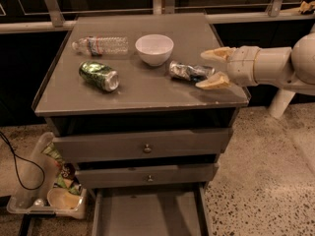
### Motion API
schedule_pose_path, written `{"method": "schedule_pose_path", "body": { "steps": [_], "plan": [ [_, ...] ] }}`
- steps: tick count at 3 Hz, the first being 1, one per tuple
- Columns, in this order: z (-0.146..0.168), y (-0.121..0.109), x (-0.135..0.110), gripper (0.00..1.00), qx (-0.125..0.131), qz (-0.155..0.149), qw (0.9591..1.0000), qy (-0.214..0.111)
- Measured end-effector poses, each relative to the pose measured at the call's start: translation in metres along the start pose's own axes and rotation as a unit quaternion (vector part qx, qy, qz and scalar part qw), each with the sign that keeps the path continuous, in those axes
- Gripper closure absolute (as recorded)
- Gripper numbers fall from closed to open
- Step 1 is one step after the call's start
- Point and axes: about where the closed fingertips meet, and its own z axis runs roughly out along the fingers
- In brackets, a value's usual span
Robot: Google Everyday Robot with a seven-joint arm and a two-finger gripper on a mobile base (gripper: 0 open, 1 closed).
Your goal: Pick redbull can from bottom drawer and place on counter
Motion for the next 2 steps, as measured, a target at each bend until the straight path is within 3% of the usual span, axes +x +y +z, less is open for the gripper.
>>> {"method": "schedule_pose_path", "body": {
  "steps": [1,2],
  "plan": [
    [0.0000,0.0000,0.0000,0.00,0.000,0.000,1.0000,0.000],
    [0.0000,0.0000,0.0000,0.00,0.000,0.000,1.0000,0.000]
  ]
}}
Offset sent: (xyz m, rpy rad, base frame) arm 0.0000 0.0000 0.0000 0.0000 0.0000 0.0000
